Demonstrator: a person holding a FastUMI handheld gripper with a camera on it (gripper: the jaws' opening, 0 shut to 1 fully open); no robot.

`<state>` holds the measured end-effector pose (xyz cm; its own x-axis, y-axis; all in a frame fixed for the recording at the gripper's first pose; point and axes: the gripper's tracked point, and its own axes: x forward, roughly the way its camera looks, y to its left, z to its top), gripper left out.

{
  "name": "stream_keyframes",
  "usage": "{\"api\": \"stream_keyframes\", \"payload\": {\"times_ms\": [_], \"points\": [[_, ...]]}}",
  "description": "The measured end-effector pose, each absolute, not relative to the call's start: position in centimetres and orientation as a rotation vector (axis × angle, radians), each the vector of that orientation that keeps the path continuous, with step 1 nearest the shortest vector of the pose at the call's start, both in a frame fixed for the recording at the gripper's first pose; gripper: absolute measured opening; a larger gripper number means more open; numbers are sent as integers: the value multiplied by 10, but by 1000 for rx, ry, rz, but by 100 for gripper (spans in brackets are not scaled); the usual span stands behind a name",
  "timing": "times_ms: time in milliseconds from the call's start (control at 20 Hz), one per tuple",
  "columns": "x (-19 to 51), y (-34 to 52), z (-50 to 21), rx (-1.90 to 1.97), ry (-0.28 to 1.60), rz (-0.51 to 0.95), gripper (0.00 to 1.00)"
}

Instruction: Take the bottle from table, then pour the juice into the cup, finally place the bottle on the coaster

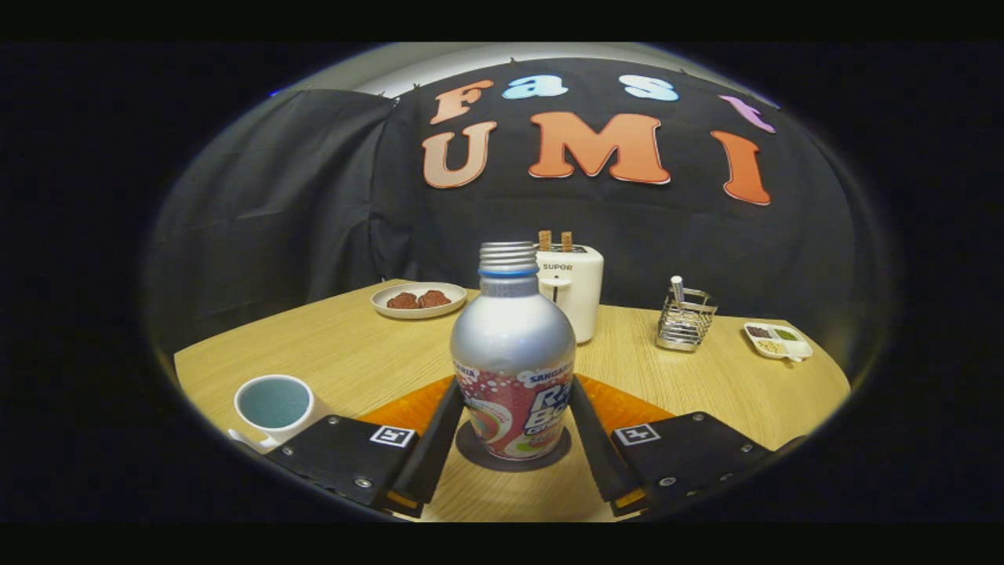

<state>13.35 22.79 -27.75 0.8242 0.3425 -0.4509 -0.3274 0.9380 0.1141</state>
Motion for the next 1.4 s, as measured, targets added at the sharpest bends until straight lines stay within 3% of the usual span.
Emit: {"api": "stream_keyframes", "payload": {"times_ms": [250, 600, 1000, 1400], "points": [[123, 225, -288, 50, 528, 359, 82], [109, 213, -241, 32, 424, 367, 97], [74, 176, -137, 23, 217, 332, 97], [26, 131, -66, 64, 190, 306, 97]]}}
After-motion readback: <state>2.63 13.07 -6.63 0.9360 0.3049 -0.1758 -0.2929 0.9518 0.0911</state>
